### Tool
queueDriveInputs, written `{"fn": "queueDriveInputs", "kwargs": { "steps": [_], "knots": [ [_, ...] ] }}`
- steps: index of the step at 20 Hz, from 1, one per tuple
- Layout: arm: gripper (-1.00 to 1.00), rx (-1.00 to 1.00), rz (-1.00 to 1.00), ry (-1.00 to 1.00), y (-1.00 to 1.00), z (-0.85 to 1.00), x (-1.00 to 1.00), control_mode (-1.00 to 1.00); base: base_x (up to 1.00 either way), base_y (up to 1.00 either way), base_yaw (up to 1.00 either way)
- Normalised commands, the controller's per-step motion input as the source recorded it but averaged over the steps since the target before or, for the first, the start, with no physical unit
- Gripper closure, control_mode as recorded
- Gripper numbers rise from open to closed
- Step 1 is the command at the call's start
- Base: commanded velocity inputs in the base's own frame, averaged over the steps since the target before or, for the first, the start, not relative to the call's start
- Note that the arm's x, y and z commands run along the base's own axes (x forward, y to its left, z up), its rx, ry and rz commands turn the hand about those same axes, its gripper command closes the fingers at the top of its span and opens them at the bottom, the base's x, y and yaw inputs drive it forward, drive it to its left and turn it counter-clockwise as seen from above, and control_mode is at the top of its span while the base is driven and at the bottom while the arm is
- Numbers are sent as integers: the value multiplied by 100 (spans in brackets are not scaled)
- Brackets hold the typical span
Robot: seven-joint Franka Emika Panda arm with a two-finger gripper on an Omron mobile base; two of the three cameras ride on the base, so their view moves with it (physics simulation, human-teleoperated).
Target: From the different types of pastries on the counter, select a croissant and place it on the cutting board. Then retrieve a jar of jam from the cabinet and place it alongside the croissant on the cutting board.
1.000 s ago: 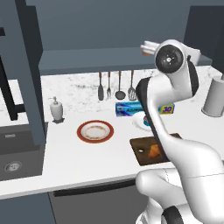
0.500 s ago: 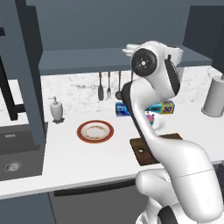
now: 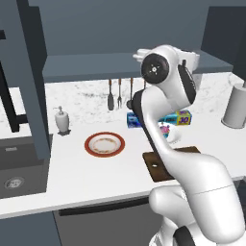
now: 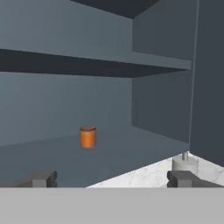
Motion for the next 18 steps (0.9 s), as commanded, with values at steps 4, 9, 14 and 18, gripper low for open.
{"fn": "queueDriveInputs", "kwargs": {
  "steps": [4, 9, 14, 18],
  "knots": [
    [-100, 0, 0, 0, -53, -6, 30, -100, 0, 0, 0],
    [-100, 0, 0, 0, -31, -11, 28, -100, 0, 0, 0],
    [-100, 0, 0, 0, -7, -9, 17, -100, 0, 0, 0],
    [-100, 0, 0, 10, 14, -26, 66, -100, 0, 0, 0]
  ]
}}
